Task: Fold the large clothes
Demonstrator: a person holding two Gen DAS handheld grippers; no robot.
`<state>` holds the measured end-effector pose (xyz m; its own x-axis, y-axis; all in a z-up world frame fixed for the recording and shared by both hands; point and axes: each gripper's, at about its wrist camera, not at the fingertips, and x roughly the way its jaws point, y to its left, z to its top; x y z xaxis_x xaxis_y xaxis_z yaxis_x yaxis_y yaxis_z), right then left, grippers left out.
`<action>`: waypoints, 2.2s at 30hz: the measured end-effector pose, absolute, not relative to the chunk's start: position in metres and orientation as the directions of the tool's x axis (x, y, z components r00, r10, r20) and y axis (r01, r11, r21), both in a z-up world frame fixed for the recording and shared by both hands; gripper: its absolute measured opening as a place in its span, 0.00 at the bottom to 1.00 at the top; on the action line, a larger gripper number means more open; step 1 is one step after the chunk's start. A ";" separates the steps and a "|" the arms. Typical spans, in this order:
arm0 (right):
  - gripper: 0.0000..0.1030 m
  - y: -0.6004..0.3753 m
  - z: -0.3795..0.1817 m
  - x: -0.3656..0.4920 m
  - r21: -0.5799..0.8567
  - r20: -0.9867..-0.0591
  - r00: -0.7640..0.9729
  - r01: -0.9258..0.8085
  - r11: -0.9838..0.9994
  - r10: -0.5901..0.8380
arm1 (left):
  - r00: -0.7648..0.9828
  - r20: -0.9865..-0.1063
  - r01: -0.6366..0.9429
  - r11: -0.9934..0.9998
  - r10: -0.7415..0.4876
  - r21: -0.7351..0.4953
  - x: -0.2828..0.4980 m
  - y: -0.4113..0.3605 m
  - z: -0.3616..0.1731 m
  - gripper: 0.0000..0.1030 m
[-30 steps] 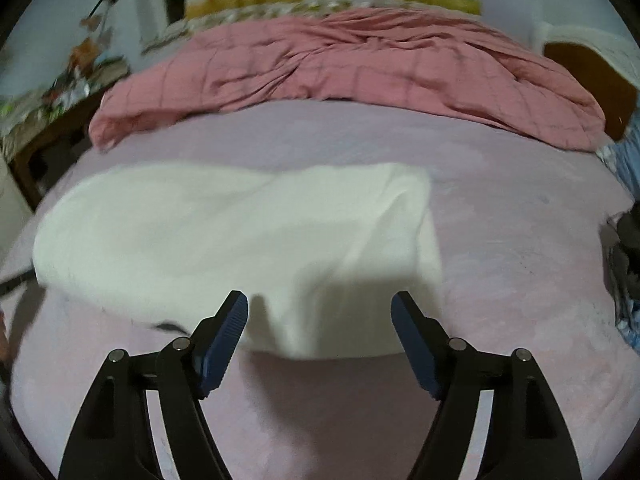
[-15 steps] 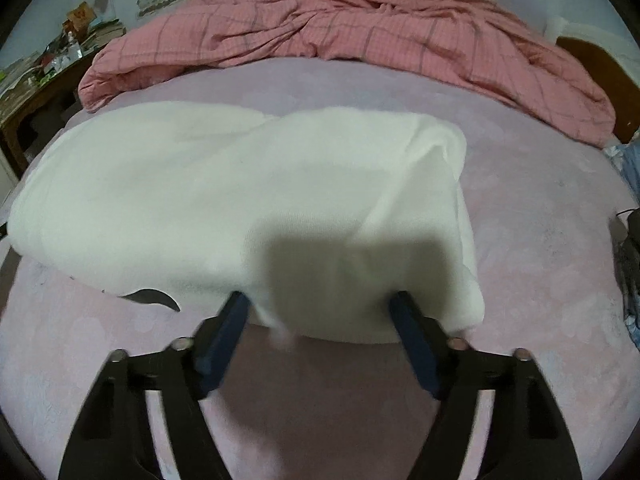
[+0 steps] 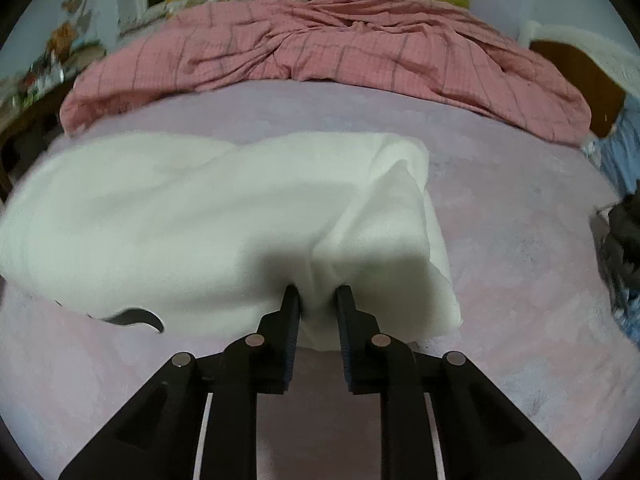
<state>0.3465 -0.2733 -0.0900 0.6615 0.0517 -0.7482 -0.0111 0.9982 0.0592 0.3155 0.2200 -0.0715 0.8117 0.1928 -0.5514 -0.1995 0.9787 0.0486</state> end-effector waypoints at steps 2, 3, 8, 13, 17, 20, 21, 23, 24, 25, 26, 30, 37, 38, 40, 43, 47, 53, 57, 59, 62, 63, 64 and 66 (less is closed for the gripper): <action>0.18 -0.283 -0.075 0.342 0.123 -0.702 0.707 -0.001 0.992 0.088 | 0.835 -0.530 -0.147 0.988 0.149 0.048 0.312 0.207 -0.065 0.00; 0.18 -0.286 -0.066 0.339 0.139 -0.669 0.738 0.000 0.990 0.094 | 0.836 -0.529 -0.138 0.989 0.144 0.050 0.312 0.201 -0.063 0.00; 0.36 -0.288 -0.048 0.340 0.258 -0.576 0.776 -0.126 0.958 0.257 | 0.830 -0.557 -0.062 0.997 0.029 -0.040 0.328 0.181 -0.061 0.00; 0.53 -0.276 -0.095 0.376 0.257 -0.707 0.655 -0.114 0.960 0.267 | 0.772 -0.633 -0.029 0.992 -0.056 -0.124 0.359 0.165 -0.077 0.17; 0.55 -0.271 -0.118 0.386 0.213 -0.740 0.630 -0.112 0.971 0.235 | 0.720 -0.693 -0.049 0.996 -0.018 -0.076 0.374 0.155 -0.093 0.19; 0.56 -0.268 -0.118 0.389 0.182 -0.742 0.634 -0.124 0.975 0.219 | 0.719 -0.692 -0.053 0.998 0.069 0.045 0.376 0.136 -0.103 0.19; 0.56 -0.268 -0.120 0.391 0.185 -0.738 0.637 -0.125 0.975 0.222 | 0.722 -0.685 -0.057 0.995 0.099 0.084 0.376 0.130 -0.104 0.19; 0.57 -0.270 -0.120 0.394 0.192 -0.736 0.637 -0.127 0.973 0.229 | 0.730 -0.670 -0.080 0.990 0.135 0.112 0.376 0.126 -0.102 0.19; 0.57 -0.271 -0.118 0.393 0.193 -0.737 0.635 -0.127 0.973 0.229 | 0.738 -0.658 -0.092 0.988 0.149 0.121 0.375 0.125 -0.100 0.19; 0.57 -0.271 -0.118 0.392 0.191 -0.736 0.638 -0.125 0.974 0.226 | 0.751 -0.639 -0.102 0.986 0.163 0.132 0.371 0.122 -0.095 0.19; 0.57 -0.270 -0.118 0.393 0.188 -0.735 0.641 -0.119 0.975 0.220 | 0.771 -0.615 -0.099 0.985 0.165 0.140 0.364 0.117 -0.088 0.19; 0.57 -0.273 -0.094 0.377 0.203 -0.711 0.670 -0.095 0.975 0.213 | 0.870 -0.491 0.015 0.996 0.029 0.086 0.329 0.092 -0.048 0.30; 0.57 -0.259 -0.045 0.348 0.198 -0.611 0.742 -0.192 0.961 0.274 | 0.823 -0.498 0.276 0.958 -0.275 -0.074 0.310 0.028 -0.020 0.40; 0.57 -0.258 -0.041 0.345 0.201 -0.603 0.747 -0.197 0.960 0.280 | 0.796 -0.524 0.298 0.950 -0.303 -0.097 0.317 0.018 -0.023 0.40; 0.57 -0.255 -0.036 0.341 0.205 -0.597 0.745 -0.217 0.954 0.298 | 0.750 -0.577 0.316 0.942 -0.323 -0.117 0.332 0.000 -0.029 0.40; 0.57 -0.256 -0.035 0.339 0.210 -0.598 0.743 -0.217 0.953 0.301 | 0.712 -0.639 0.276 0.953 -0.291 -0.126 0.361 -0.016 -0.045 0.40; 0.57 -0.261 -0.041 0.342 0.244 -0.622 0.717 -0.204 0.948 0.314 | 0.643 -0.709 0.246 0.954 -0.291 -0.169 0.393 -0.015 -0.091 0.47; 0.57 -0.255 -0.046 0.353 0.279 -0.644 0.688 -0.198 0.940 0.336 | 0.680 -0.649 0.264 0.940 -0.341 -0.216 0.392 -0.007 -0.096 0.47; 0.57 -0.229 -0.043 0.366 0.331 -0.642 0.653 -0.236 0.914 0.401 | 0.710 -0.627 0.278 0.945 -0.321 -0.170 0.388 -0.012 -0.097 0.48; 0.57 -0.212 -0.044 0.373 0.335 -0.652 0.637 -0.244 0.910 0.411 | 0.704 -0.622 0.282 0.939 -0.342 -0.197 0.392 -0.010 -0.097 0.47; 0.57 -0.178 -0.051 0.391 0.298 -0.688 0.614 -0.248 0.922 0.388 | 0.709 -0.613 0.282 0.937 -0.349 -0.207 0.391 -0.006 -0.094 0.48; 0.57 -0.171 -0.055 0.398 0.287 -0.702 0.603 -0.246 0.926 0.378 | 0.715 -0.607 0.277 0.938 -0.346 -0.208 0.391 -0.005 -0.092 0.48; 0.57 -0.162 -0.062 0.406 0.287 -0.721 0.583 -0.242 0.927 0.375 | 0.724 -0.600 0.268 0.940 -0.340 -0.209 0.390 -0.003 -0.091 0.50; 0.57 -0.150 -0.076 0.421 0.296 -0.758 0.541 -0.214 0.931 0.366 | 0.748 -0.591 0.233 0.954 -0.301 -0.191 0.389 0.001 -0.088 0.53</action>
